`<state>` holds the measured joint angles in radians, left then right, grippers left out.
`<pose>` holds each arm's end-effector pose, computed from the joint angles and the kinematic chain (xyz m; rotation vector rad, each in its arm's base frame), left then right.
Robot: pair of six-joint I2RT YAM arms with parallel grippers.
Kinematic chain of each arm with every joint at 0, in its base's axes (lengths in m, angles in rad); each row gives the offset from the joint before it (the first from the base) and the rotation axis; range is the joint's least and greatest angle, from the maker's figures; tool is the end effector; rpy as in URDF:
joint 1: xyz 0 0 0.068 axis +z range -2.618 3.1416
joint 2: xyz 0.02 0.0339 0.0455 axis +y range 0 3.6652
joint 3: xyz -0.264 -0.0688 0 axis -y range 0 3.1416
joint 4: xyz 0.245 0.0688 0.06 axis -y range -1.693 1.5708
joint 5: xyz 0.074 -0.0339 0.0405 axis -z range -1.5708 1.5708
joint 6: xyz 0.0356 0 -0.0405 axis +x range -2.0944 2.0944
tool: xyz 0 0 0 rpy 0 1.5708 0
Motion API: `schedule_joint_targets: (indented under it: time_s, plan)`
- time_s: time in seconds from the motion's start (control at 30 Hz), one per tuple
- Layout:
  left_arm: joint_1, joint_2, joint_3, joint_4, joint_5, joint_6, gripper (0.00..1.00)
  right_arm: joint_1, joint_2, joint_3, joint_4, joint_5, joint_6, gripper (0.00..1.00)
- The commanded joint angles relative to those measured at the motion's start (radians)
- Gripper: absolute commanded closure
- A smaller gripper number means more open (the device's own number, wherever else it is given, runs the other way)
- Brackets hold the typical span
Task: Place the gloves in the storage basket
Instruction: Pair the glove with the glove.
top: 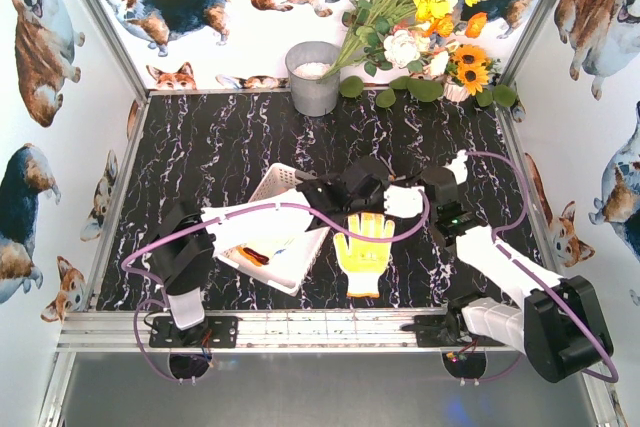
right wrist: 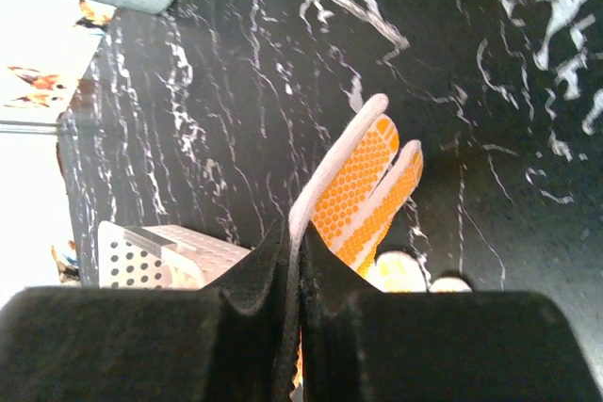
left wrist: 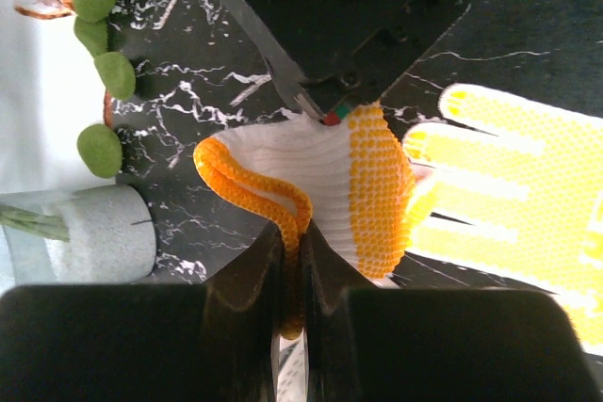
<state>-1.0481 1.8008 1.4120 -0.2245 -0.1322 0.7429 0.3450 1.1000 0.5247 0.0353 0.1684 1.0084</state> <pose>0.2132 -0.3607 0.2703 1.6523 1.4192 -0.0293 0.2204 0.0729 0.2097 0.8027 2.0128 0.6254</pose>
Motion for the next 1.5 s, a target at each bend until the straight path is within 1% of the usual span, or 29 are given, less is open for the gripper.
schedule_joint_targets:
  time_s: [0.0, 0.13, 0.23, 0.5, 0.83, 0.97, 1.17, 1.27, 1.37, 1.47]
  plan:
    - [0.043, 0.007, 0.080, 0.021, -0.037, 0.078, 1.00, -0.005, -0.024, 0.030, 0.134, 0.067, -0.069, 1.00]
    - [0.059, 0.019, 0.106, 0.018, -0.068, 0.143, 1.00, -0.005, 0.008, 0.032, 0.168, 0.059, -0.066, 1.00]
    - [0.068, 0.020, 0.107, 0.003, -0.059, 0.152, 1.00, -0.005, 0.063, 0.030, 0.184, 0.031, -0.045, 1.00]
    - [0.067, -0.013, -0.029, 0.046, -0.056, 0.113, 1.00, -0.005, 0.105, 0.004, 0.176, -0.013, -0.019, 1.00]
    - [0.038, -0.039, -0.127, 0.029, -0.032, 0.056, 1.00, -0.005, 0.115, -0.060, 0.145, -0.127, -0.020, 0.98]
    - [0.023, -0.067, -0.148, 0.007, -0.003, 0.026, 1.00, -0.005, 0.075, -0.077, 0.085, -0.135, -0.028, 0.90]
    - [-0.009, -0.088, -0.182, -0.033, 0.047, -0.045, 1.00, -0.005, 0.001, -0.080, -0.038, -0.158, -0.031, 0.68]
    - [-0.029, -0.095, -0.204, -0.039, 0.060, -0.083, 1.00, -0.005, -0.025, -0.071, -0.099, -0.175, -0.038, 0.59]
    - [-0.050, -0.095, -0.220, -0.049, 0.063, -0.119, 1.00, -0.005, -0.029, -0.058, -0.166, -0.197, -0.034, 0.53]
    - [-0.072, -0.096, -0.234, -0.052, 0.065, -0.160, 1.00, -0.005, -0.025, -0.053, -0.188, -0.236, -0.019, 0.51]
